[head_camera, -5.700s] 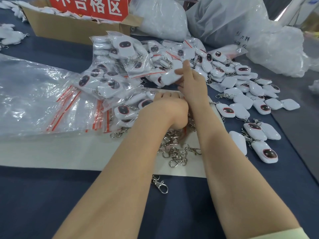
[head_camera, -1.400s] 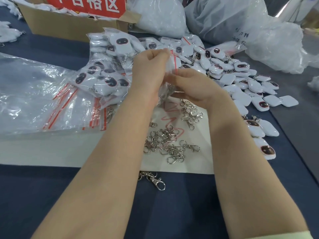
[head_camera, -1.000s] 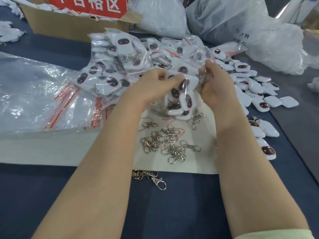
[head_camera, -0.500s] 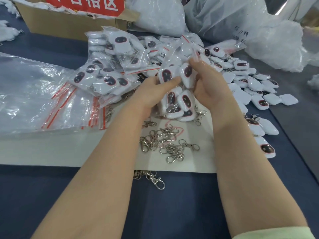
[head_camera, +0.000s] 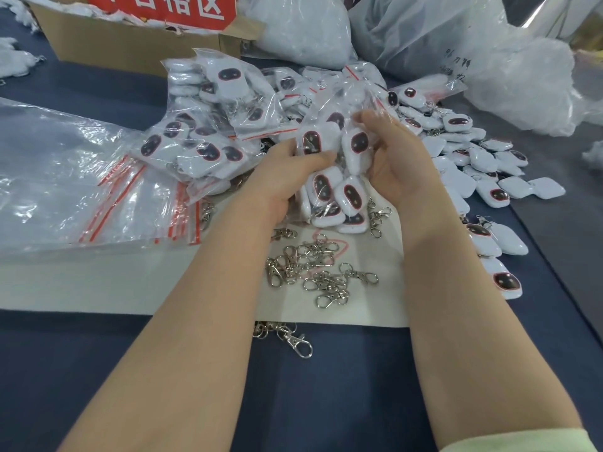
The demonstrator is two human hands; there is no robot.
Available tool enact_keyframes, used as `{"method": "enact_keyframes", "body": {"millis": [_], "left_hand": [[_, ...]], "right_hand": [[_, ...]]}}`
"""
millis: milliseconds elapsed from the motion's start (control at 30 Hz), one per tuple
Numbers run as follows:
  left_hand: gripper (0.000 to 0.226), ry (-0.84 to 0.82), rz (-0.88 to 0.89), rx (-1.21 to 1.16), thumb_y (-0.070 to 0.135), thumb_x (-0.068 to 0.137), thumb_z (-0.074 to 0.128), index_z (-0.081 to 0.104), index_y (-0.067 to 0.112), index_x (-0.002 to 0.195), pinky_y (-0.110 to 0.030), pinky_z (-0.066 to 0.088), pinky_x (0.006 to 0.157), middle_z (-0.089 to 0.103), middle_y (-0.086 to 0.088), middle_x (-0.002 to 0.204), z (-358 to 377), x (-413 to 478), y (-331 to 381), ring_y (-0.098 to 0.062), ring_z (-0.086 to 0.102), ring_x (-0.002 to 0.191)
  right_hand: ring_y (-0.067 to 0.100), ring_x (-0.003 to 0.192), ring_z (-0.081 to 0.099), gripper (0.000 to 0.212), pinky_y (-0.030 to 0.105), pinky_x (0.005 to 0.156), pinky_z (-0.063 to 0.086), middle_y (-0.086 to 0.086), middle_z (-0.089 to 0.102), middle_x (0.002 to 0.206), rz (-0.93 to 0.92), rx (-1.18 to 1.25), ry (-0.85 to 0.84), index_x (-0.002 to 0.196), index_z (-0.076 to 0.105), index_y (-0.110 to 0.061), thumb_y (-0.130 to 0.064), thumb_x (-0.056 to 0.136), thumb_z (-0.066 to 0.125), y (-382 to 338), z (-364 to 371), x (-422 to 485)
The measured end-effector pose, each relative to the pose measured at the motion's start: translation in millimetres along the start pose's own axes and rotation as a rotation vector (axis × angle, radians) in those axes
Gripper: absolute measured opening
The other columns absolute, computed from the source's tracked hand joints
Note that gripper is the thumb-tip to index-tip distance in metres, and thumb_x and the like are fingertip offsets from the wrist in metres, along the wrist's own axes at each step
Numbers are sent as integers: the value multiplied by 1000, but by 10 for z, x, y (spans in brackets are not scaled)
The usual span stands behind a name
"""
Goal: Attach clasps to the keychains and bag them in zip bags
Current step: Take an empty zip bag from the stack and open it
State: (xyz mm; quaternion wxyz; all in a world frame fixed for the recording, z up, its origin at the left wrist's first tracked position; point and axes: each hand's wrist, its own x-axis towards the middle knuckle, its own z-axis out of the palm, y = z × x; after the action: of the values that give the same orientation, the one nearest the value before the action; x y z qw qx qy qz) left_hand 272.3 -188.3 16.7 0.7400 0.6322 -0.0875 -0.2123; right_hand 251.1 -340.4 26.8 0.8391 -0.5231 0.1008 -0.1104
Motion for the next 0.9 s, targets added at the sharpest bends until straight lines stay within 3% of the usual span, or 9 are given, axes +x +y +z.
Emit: {"method": "enact_keyframes", "body": {"millis": [67,167,300,433,600,700,800,900], "left_hand": [[10,0,-3,-30,17,84,71,65,17,92,-27,54,50,74,0,72,2,-9,8,-15,70,62],[7,21,3,-21,20,84,70,65,19,88,-28,54,49,74,1,72,2,-5,14,-14,70,62],[14,76,30,8,19,85,70,62,23,96,-44,57,81,73,-4,98,12,11,11,-21,70,88],[15,99,44,-15,14,85,69,63,24,95,-48,52,91,71,-6,103,29,5,16,-25,68,97],[10,121,35,-58,13,84,69,65,19,92,-48,53,89,72,-8,95,24,8,21,-27,69,91],[9,117,32,-45,15,85,69,65,19,92,-47,55,87,73,-7,96,20,2,22,-25,70,91],[11,120,15,-51,10,85,66,63,18,92,-47,56,84,71,-8,93,19,18,21,-25,70,84],[20,111,-10,-64,-3,80,55,60,15,88,-46,53,79,64,-9,82,11,44,23,-26,62,74]], "right_hand": [[24,72,67,9,39,73,59,11,70,80,12,22,-15,86,66,-5,-9,92,60,-10,3,-10],[26,78,66,9,42,81,56,14,67,88,19,23,-22,89,65,-4,-5,92,56,-33,8,-10],[27,84,62,17,47,97,48,15,65,93,8,21,-12,84,65,-6,5,89,52,-33,11,11],[28,94,57,19,49,103,43,16,62,105,10,6,2,84,67,-7,7,87,54,-18,-8,41],[19,80,68,16,37,84,56,10,70,95,-24,-20,-42,95,66,-7,5,89,56,-10,-32,54],[18,79,68,20,38,89,53,10,70,99,-65,-53,-13,102,65,-7,5,88,56,-8,-40,68],[16,74,69,20,33,79,55,6,73,90,-71,-58,-1,101,65,-8,5,87,56,2,-43,73],[16,72,66,21,32,76,52,7,70,94,-65,-65,42,101,65,-8,5,87,58,11,-54,83]]}}
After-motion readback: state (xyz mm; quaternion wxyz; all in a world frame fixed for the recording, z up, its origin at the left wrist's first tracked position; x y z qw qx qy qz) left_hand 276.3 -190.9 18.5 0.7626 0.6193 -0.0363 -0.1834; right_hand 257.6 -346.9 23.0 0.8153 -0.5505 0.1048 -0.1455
